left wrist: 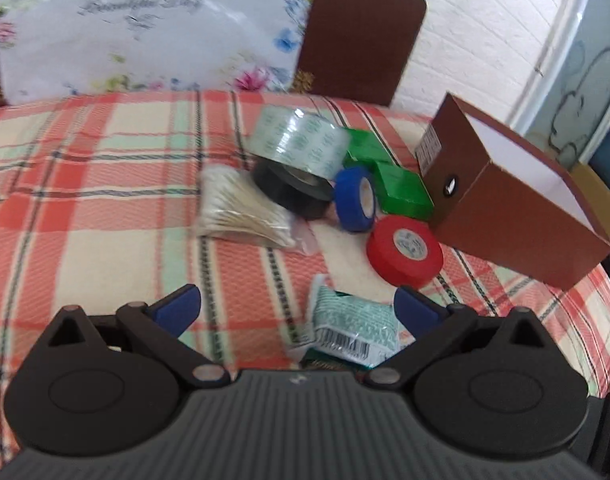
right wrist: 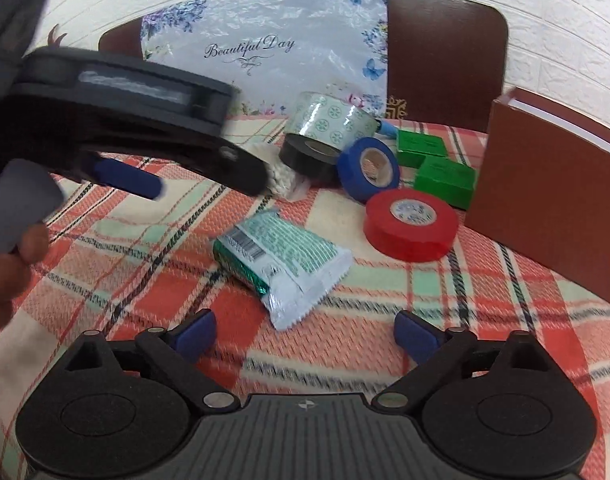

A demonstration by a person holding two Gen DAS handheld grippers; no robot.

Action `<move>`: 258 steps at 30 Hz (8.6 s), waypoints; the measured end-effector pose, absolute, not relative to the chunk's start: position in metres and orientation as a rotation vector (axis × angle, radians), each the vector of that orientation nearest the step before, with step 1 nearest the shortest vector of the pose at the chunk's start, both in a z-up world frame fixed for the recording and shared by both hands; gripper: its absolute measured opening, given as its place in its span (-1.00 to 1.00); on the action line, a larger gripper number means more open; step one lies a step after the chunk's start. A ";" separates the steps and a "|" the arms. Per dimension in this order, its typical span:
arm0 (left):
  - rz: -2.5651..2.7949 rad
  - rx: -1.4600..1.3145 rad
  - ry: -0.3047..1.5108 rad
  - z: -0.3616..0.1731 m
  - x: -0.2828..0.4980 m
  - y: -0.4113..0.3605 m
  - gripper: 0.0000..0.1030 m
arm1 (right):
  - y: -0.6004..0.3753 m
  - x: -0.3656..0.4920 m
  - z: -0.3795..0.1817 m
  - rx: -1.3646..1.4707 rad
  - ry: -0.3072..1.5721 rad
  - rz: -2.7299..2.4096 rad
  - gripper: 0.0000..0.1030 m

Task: Organize objects
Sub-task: 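Grasp the green gum packet with the left gripper, then carry the packet into the brown box and open the left gripper, then move the left gripper to the cotton swab bag and grasp it, then carry the swab bag into the brown box and release it, then grasp the red tape roll with the left gripper, then carry the red tape into the brown box and release it, then move the left gripper back toward the clear packing tape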

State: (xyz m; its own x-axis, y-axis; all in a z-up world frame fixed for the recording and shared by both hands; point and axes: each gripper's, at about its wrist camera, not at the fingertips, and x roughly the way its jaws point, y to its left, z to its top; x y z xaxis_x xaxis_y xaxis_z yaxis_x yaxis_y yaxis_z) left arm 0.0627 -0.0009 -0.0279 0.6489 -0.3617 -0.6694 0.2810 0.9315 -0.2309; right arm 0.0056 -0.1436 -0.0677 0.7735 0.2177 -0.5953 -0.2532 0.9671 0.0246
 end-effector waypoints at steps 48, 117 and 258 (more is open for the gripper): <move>-0.695 -0.035 0.642 0.043 0.126 -0.197 0.36 | -0.323 0.017 0.006 0.137 0.311 -0.128 0.25; -0.393 -0.217 0.853 -0.044 0.041 0.017 0.58 | -0.157 0.010 -0.057 -0.024 0.609 0.469 -0.12; -0.010 0.050 0.672 -0.060 0.097 0.037 0.56 | -0.181 0.033 -0.057 -0.042 0.622 0.196 0.38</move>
